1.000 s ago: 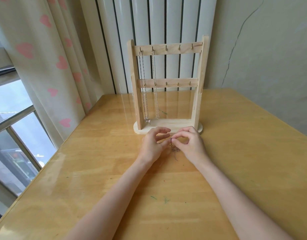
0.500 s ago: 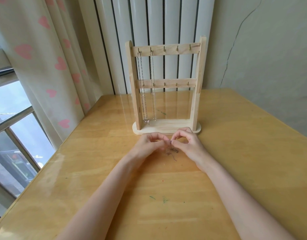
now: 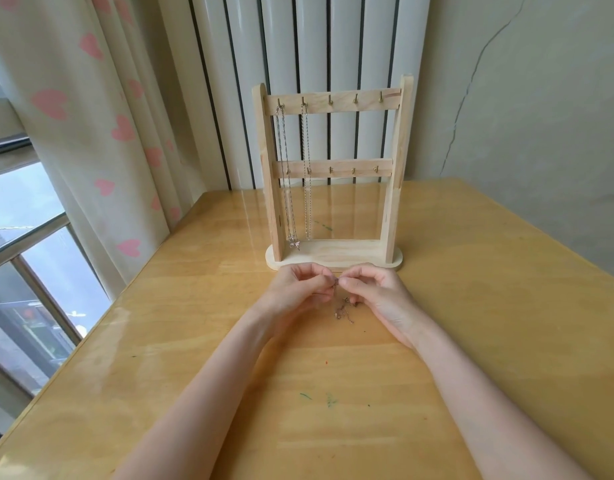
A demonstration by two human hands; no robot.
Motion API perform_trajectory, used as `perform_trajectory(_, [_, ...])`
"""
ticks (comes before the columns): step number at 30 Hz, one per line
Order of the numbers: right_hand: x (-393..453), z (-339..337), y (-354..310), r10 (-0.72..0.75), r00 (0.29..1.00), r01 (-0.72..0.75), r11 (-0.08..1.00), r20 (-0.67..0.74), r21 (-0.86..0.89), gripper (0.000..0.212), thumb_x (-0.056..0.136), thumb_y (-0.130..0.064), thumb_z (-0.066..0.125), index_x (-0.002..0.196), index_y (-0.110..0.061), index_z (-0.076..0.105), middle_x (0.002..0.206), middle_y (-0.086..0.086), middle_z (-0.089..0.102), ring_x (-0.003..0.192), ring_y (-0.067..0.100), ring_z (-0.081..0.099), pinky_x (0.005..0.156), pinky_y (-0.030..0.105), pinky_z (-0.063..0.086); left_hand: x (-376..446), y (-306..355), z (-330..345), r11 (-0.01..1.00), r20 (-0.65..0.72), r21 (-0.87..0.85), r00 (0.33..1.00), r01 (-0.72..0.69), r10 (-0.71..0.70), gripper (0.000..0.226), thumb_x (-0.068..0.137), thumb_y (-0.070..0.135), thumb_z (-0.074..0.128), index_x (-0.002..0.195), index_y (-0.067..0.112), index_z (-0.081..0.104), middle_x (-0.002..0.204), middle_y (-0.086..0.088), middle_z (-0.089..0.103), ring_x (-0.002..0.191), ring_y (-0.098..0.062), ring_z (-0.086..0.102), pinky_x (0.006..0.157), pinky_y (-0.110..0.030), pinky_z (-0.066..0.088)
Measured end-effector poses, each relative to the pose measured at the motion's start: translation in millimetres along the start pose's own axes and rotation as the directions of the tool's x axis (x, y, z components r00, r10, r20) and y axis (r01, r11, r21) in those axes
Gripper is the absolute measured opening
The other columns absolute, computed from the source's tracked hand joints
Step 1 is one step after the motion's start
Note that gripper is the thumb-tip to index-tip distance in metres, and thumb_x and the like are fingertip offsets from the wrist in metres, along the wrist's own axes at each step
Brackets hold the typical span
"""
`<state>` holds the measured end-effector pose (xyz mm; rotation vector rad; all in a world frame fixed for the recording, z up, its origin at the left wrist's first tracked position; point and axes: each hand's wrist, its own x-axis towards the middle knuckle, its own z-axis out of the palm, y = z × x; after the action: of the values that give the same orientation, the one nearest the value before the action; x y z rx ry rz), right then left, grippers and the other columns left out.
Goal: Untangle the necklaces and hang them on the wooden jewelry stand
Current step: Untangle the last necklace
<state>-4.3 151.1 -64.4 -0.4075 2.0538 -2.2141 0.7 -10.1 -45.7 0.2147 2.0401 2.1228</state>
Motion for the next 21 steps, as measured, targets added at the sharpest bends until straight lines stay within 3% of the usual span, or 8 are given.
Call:
perform_trajectory(5, [-0.6,1.0,-0.9,-0.022,0.998,0.013,0.988,-0.058,-0.151,0.005,0.079,-0.01,0.071,0.078,-0.006,0.068,0.085,0.004,0.061,0.069,0.011,0.052,0.062,0.017,0.045,-0.5,0.8,-2.8,0.969,-0.008,0.239,0.997,-0.068,0.072,0.007,0.085,0.002,0.061,0.082,0.008,0.064,0.068,-0.001,0.062,0.06,-0.006,0.059,0.067,-0.022,0.051])
perform_trajectory(11, [-0.6,2.4,-1.8,0.002,0.999,-0.011,0.97,-0.035,-0.242,0.011,0.08,-0.004,0.067,0.07,-0.007,0.065,0.084,0.002,0.058,0.063,0.006,0.05,0.061,0.014,0.043,-2.9,1.2,-4.0,0.979,0.094,0.2,0.996,-0.027,0.008,0.007,0.085,0.0,0.061,0.083,0.005,0.063,0.073,-0.007,0.063,0.065,-0.007,0.063,0.07,-0.02,0.055])
perform_trajectory(15, [-0.6,6.4,-1.3,-0.019,0.998,-0.004,0.925,-0.055,-0.38,0.007,0.076,-0.001,0.066,0.069,-0.001,0.064,0.088,-0.005,0.053,0.074,0.001,0.05,0.065,0.005,0.04,-2.7,2.5,-0.4,0.956,0.116,0.294,0.993,-0.017,-0.018,0.013,0.083,-0.005,0.062,0.077,0.006,0.061,0.07,-0.006,0.063,0.061,-0.003,0.063,0.066,-0.016,0.055])
perform_trajectory(21, [-1.6,6.6,-2.1,-0.033,0.997,0.009,0.935,-0.063,-0.355,0.015,0.076,0.003,0.065,0.065,-0.007,0.062,0.09,-0.004,0.05,0.074,0.008,0.048,0.063,0.004,0.038,-3.6,2.1,-1.4,0.957,0.111,0.289,0.994,-0.019,-0.014,0.013,0.083,-0.005,0.062,0.076,0.007,0.061,0.069,-0.004,0.062,0.061,-0.003,0.062,0.067,-0.017,0.055])
